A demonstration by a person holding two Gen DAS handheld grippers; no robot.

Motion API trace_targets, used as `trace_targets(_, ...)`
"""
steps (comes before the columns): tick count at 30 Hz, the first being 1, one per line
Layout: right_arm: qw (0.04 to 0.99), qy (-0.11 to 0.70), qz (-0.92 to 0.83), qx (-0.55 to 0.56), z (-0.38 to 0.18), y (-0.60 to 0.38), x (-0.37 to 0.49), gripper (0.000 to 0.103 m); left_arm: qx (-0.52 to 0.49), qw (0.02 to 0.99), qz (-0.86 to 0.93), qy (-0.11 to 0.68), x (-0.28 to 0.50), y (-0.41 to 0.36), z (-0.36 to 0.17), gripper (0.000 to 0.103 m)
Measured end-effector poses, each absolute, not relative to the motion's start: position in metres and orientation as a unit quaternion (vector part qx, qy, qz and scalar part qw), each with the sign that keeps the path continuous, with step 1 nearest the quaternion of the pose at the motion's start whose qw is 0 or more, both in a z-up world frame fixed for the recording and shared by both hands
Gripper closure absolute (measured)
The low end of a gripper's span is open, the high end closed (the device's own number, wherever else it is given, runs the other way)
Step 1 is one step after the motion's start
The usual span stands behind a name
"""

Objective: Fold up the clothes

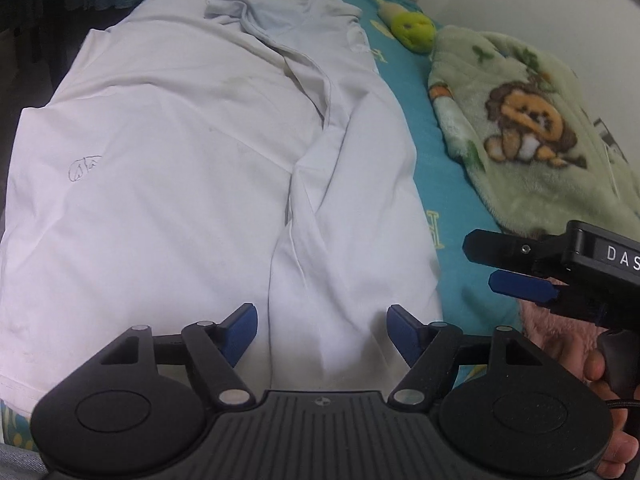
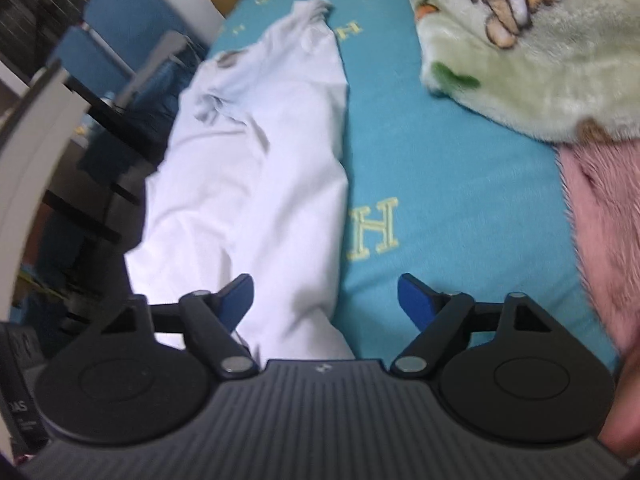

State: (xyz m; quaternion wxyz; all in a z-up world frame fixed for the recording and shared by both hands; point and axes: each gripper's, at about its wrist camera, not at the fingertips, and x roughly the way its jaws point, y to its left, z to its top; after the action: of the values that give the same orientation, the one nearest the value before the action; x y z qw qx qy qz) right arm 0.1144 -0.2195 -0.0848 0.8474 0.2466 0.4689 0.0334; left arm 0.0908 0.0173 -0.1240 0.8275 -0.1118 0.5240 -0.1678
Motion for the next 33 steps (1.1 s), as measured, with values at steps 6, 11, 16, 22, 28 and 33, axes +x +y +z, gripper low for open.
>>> trace_targets(6,0.79,0.532,0.017,0.304,-0.113,-0.212,0.108,0.023,-0.099,0.831,-0.165,0.522,0.082,0.021,-0.125,0.097)
trace_targets(11,0.787,0.574,0.016,0.227,-0.123,-0.178,0.109,0.046,-0.193,0.833,-0.169,0.491,0.072,0.05,-0.115,0.099)
trace_targets(16,0.798,0.583,0.041,0.143,-0.101,-0.157,0.109,0.096,-0.309,0.795,-0.186,0.488,0.059,0.077,-0.114,0.1)
trace_targets(22,0.813,0.572,0.048,0.098,-0.073,-0.164,0.087,0.096,-0.259,0.798,-0.168,0.518,0.048,0.061,-0.114,0.1)
trace_targets(28,0.809,0.581,0.041,0.075,-0.084,-0.165,0.086,0.095,-0.147,0.831,-0.127,0.521,0.044,0.034,-0.115,0.099)
trace_targets(33,0.826,0.553,0.034,0.101,-0.075,-0.173,0.08,0.087,-0.142,0.861,-0.129,0.471,0.03,0.034,-0.098,0.058)
